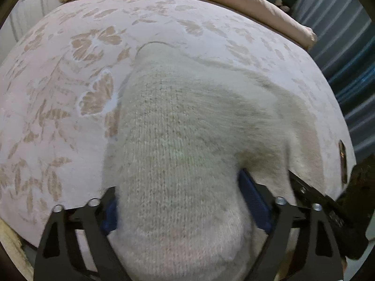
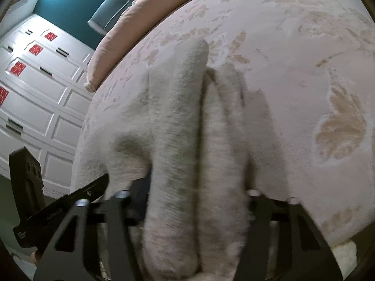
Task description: Fold small clothes
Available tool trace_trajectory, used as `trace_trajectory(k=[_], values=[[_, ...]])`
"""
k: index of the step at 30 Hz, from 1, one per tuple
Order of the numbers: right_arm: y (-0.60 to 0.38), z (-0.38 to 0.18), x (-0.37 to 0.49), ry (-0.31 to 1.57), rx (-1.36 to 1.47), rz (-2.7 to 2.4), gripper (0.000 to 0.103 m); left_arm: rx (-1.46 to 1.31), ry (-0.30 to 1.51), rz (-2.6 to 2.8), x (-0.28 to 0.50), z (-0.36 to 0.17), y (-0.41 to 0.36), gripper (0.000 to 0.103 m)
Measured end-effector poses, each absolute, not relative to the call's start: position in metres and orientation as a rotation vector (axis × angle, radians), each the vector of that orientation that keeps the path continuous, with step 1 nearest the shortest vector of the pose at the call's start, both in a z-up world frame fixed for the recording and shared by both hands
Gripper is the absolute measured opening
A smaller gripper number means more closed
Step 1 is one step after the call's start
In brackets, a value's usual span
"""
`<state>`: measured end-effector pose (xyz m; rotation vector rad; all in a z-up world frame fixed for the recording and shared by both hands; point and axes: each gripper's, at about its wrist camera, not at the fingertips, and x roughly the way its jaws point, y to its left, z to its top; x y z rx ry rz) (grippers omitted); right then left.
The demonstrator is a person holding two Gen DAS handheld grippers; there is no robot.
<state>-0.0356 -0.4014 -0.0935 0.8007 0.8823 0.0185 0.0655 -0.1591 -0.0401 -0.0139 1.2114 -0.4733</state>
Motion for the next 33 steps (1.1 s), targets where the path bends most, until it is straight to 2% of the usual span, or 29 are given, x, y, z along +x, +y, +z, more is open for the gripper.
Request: trace_trajectory(k=[1, 2, 4, 7, 16, 22, 28, 32, 33], values=[[-0.402, -0.087, -0.038, 0.878, 0.812, 0.011, 0.038, -0.011, 1.21, -0.492, 0.064, -0.036, -0.159, 0.066], [-0.403, -0.083, -0.041, 0.872, 0.819, 0.005, 0.036, -0.008, 1.209, -0.517, 0.062, -0.029, -0.159, 0.062], [-0.401, -0.073, -0.047, 0.853, 0.835, 0.0, 0.035, -0.002, 1.202, -0.554, 0.057, -0.02, -0.159, 0.049], [-0.393, -0.053, -0.065, 0.826, 0.839, -0.015, 0.034, -0.002, 1.199, -0.623, 0.044, -0.003, -0.157, 0.043], [-0.379, -0.003, -0.135, 0.721, 0.83, -0.052, 0.034, -0.029, 1.117, -0.773, -0.006, 0.053, -0.139, 0.04], [-0.361, 0.079, -0.151, 0.523, 0.704, -0.019, 0.034, -0.085, 0.939, -0.85, -0.013, 0.124, -0.117, 0.04], [-0.33, 0.159, -0.112, 0.341, 0.591, 0.13, 0.035, -0.116, 0.676, -0.825, 0.007, 0.207, -0.064, 0.04], [-0.305, 0.158, -0.055, 0.361, 0.571, 0.175, 0.04, -0.113, 0.627, -0.73, 0.046, 0.208, -0.033, 0.044], [-0.3, 0.143, -0.033, 0.398, 0.586, 0.17, 0.043, -0.109, 0.635, -0.706, 0.056, 0.2, -0.029, 0.049]])
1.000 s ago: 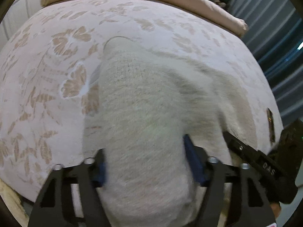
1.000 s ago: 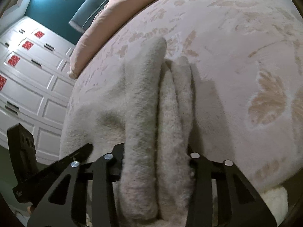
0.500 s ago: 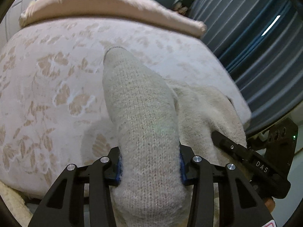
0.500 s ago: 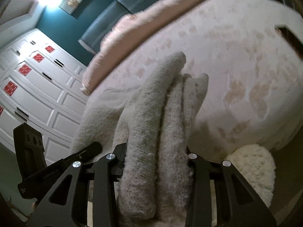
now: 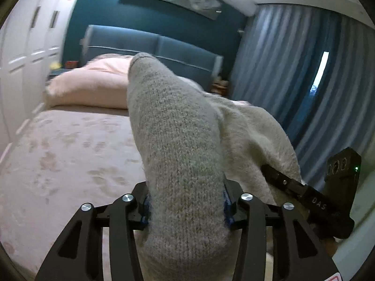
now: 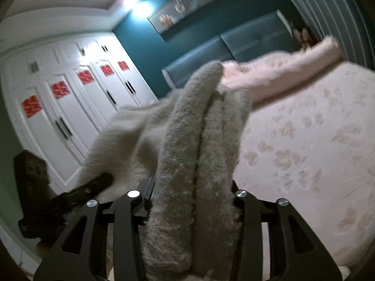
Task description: Fold small clothes
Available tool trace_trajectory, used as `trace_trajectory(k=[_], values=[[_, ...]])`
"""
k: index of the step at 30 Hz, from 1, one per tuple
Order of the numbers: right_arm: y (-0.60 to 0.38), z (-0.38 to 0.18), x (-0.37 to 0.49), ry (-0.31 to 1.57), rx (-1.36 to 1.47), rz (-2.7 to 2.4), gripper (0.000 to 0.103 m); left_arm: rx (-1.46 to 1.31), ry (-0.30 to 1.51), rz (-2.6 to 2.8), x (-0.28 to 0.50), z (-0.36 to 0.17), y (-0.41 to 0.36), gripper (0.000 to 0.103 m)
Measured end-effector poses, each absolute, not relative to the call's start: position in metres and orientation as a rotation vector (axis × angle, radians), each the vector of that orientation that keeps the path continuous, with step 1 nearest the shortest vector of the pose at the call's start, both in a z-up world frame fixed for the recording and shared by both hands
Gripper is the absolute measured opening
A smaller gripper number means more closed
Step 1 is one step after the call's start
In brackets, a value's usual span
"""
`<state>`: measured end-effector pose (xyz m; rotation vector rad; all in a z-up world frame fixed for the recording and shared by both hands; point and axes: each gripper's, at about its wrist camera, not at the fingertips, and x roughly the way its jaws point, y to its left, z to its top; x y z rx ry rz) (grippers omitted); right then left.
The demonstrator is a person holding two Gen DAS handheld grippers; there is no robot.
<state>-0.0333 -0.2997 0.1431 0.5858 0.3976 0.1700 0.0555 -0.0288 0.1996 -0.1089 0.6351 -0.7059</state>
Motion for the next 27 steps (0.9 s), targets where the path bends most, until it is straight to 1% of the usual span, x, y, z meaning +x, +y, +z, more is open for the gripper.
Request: trace_trajectory(k=[1, 2, 3, 5, 6, 8, 10, 12, 14, 15, 16, 19, 21, 23, 24, 25, 26, 27], values=[[-0.296, 0.125, -0.013, 0.444, 0.603, 0.177, 0.046, -0.092, 0.673, -0.665, 0.075, 0.177, -0.023, 0.057], [-0.294, 0.095, 0.009, 0.507, 0.626, 0.165, 0.05, -0.084, 0.716, -0.627, 0.09, 0.154, -0.019, 0.058], [-0.291, 0.069, 0.024, 0.569, 0.642, 0.135, 0.05, -0.079, 0.765, -0.586, 0.103, 0.128, -0.015, 0.06], [-0.285, 0.004, 0.045, 0.758, 0.643, 0.024, 0.047, -0.05, 0.902, -0.472, 0.123, 0.064, -0.002, 0.058], [-0.285, -0.019, 0.044, 0.816, 0.644, -0.033, 0.045, -0.046, 0.964, -0.428, 0.126, 0.038, 0.006, 0.053], [-0.287, -0.053, 0.023, 0.855, 0.731, -0.031, 0.045, -0.106, 1.051, -0.396, 0.12, -0.001, 0.032, 0.053], [-0.291, -0.06, 0.004, 0.841, 0.774, -0.052, 0.048, -0.183, 1.08, -0.385, 0.111, -0.016, 0.053, 0.053], [-0.293, -0.055, -0.001, 0.833, 0.771, -0.056, 0.051, -0.246, 1.096, -0.384, 0.108, -0.02, 0.064, 0.055], [-0.293, -0.044, 0.01, 0.823, 0.757, -0.04, 0.068, -0.298, 1.08, -0.407, 0.112, -0.017, 0.065, 0.058], [-0.293, -0.042, 0.018, 0.817, 0.749, -0.028, 0.072, -0.32, 1.072, -0.428, 0.117, -0.014, 0.061, 0.065], [-0.291, -0.042, 0.028, 0.812, 0.745, -0.016, 0.078, -0.33, 1.067, -0.44, 0.122, -0.011, 0.056, 0.07], [-0.289, -0.048, 0.065, 0.846, 0.711, -0.004, 0.081, -0.355, 1.051, -0.459, 0.144, -0.008, 0.045, 0.073], [-0.284, -0.056, 0.086, 0.887, 0.682, -0.019, 0.082, -0.362, 1.045, -0.431, 0.162, -0.014, 0.039, 0.08], [-0.278, -0.073, 0.108, 0.937, 0.67, -0.007, 0.084, -0.369, 1.065, -0.421, 0.176, -0.026, 0.036, 0.08], [-0.274, -0.081, 0.116, 0.958, 0.675, 0.006, 0.083, -0.374, 1.089, -0.419, 0.183, -0.034, 0.034, 0.08], [-0.27, -0.088, 0.123, 0.974, 0.692, 0.04, 0.064, -0.384, 1.117, -0.419, 0.189, -0.042, 0.032, 0.076], [-0.266, -0.089, 0.129, 0.986, 0.701, 0.077, 0.048, -0.408, 1.141, -0.433, 0.195, -0.05, 0.03, 0.07], [-0.264, -0.083, 0.131, 0.982, 0.682, 0.076, 0.04, -0.423, 1.145, -0.444, 0.199, -0.052, 0.029, 0.062]])
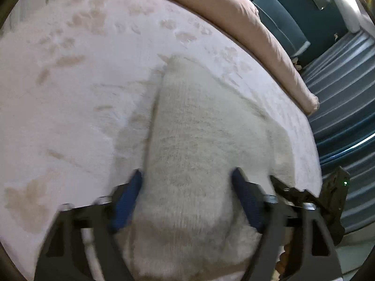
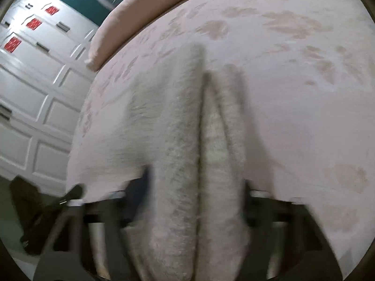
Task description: Fold small clothes
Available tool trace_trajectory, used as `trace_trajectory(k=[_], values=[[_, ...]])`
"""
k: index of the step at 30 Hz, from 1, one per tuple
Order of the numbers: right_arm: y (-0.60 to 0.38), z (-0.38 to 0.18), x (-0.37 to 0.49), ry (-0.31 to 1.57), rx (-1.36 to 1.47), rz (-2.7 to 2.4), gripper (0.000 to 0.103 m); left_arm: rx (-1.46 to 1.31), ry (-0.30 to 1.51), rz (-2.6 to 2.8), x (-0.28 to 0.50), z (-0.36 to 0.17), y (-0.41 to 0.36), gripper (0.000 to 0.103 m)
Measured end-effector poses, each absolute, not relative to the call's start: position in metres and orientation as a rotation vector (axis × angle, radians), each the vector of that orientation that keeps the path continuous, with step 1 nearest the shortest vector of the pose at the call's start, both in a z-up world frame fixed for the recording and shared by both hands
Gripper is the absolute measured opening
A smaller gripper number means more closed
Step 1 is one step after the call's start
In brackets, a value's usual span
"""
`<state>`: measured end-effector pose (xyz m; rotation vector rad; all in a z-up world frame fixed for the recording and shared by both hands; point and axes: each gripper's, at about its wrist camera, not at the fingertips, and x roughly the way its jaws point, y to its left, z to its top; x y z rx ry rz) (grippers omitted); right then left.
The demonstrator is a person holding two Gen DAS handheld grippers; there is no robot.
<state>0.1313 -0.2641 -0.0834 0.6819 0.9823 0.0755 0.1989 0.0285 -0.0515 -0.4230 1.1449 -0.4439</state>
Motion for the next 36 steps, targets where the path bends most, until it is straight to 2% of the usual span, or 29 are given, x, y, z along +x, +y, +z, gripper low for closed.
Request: trace_trajectory(k=[1, 3, 5, 7, 10, 11, 12, 13, 19, 21, 24, 25, 30, 33, 35, 36], values=[[-0.26, -0.068, 0.132, 0.953, 0.628, 0.078, 0.035, -0.418, 1.132, -0.449, 0.198, -0.048, 0.027, 0.053], [-0.255, -0.036, 0.124, 0.87, 0.585, 0.129, 0.032, -0.377, 1.061, -0.495, 0.196, -0.024, 0.023, 0.043], [-0.257, -0.008, 0.114, 0.782, 0.57, 0.154, 0.032, -0.358, 0.995, -0.526, 0.192, -0.005, 0.021, 0.042], [-0.265, -0.007, 0.108, 0.747, 0.566, 0.137, 0.034, -0.31, 0.962, -0.525, 0.19, 0.003, 0.016, 0.042], [-0.274, -0.059, 0.126, 0.918, 0.54, 0.055, 0.04, -0.138, 1.018, -0.422, 0.194, -0.026, -0.003, 0.042], [-0.28, -0.084, 0.129, 0.994, 0.565, 0.003, 0.045, -0.106, 1.037, -0.405, 0.195, -0.035, -0.006, 0.044], [-0.287, -0.085, 0.122, 0.954, 0.64, 0.016, 0.045, -0.117, 1.024, -0.408, 0.192, -0.037, -0.006, 0.044], [-0.29, -0.073, 0.112, 0.93, 0.676, 0.017, 0.044, -0.117, 1.005, -0.384, 0.188, -0.033, -0.004, 0.047], [-0.252, 0.004, 0.063, 0.797, 0.446, -0.034, 0.039, -0.003, 0.918, -0.295, 0.148, 0.016, -0.004, 0.048], [-0.232, -0.001, 0.061, 0.841, 0.372, -0.006, 0.038, 0.038, 0.942, -0.296, 0.146, 0.01, -0.014, 0.048], [-0.215, -0.048, 0.073, 0.971, 0.264, -0.047, 0.036, 0.104, 1.024, -0.274, 0.148, -0.027, -0.028, 0.05], [-0.213, -0.058, 0.072, 0.953, 0.231, -0.06, 0.036, 0.117, 1.028, -0.27, 0.148, -0.036, -0.03, 0.052], [-0.211, -0.024, 0.061, 0.911, 0.252, -0.081, 0.037, 0.135, 1.007, -0.229, 0.139, -0.033, -0.028, 0.053], [-0.213, -0.007, 0.034, 0.861, 0.276, -0.109, 0.044, 0.1, 1.006, -0.229, 0.127, -0.018, -0.022, 0.053], [-0.214, -0.007, 0.015, 0.851, 0.298, -0.146, 0.054, 0.108, 0.991, -0.211, 0.115, -0.013, -0.02, 0.058], [-0.215, -0.01, 0.01, 0.85, 0.309, -0.155, 0.057, 0.117, 0.976, -0.198, 0.106, -0.011, -0.018, 0.064]])
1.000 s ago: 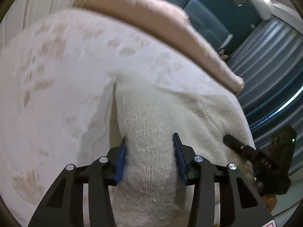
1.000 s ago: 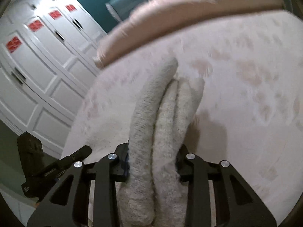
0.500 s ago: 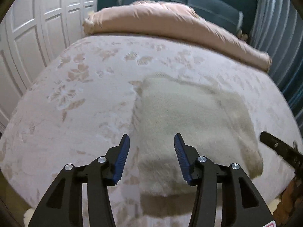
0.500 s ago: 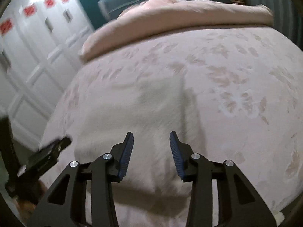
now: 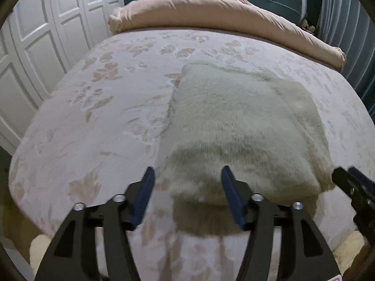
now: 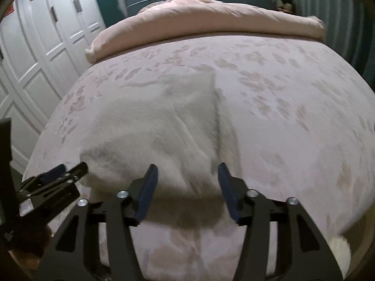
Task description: Fold small clothes
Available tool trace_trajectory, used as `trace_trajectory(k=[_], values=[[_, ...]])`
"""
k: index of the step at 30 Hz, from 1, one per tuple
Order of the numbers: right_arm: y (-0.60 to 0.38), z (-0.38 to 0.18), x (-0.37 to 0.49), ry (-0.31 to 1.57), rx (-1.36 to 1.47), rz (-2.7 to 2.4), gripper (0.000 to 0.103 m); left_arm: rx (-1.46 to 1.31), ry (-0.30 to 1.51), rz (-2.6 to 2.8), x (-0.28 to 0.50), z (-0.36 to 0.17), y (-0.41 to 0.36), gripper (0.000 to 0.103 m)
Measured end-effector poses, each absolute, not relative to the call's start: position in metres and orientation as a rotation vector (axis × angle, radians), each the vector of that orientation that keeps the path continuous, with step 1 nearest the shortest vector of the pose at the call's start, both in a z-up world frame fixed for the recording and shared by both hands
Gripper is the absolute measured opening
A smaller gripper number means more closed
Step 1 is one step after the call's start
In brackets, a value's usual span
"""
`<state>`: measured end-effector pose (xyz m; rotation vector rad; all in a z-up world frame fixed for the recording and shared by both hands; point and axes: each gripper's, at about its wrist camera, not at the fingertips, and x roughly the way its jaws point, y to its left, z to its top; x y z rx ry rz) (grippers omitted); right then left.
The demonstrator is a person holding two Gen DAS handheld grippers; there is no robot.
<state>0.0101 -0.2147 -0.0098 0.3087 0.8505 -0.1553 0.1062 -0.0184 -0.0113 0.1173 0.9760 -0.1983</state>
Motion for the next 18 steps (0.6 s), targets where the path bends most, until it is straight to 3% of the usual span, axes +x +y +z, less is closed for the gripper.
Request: trace_trajectory(k=[1, 4, 10, 18], values=[[-0.212, -0.013, 0.005, 0.85, 0.316, -0.16, 0.062, 0.123, 0.97, -0.193, 0.101, -0.011, -0.018, 0.07], [-0.206, -0.029, -0.013, 0.86, 0.289, -0.208, 0.064, 0.138, 0.969, -0.18, 0.081, -0.016, -0.019, 0.074], [-0.2, -0.046, -0.037, 0.847, 0.284, -0.258, 0.071, 0.146, 1.001, -0.174, 0.055, -0.039, -0.022, 0.074], [-0.192, -0.071, -0.051, 0.878, 0.273, -0.283, 0.072, 0.14, 1.022, -0.16, 0.042, -0.063, -0.022, 0.075]])
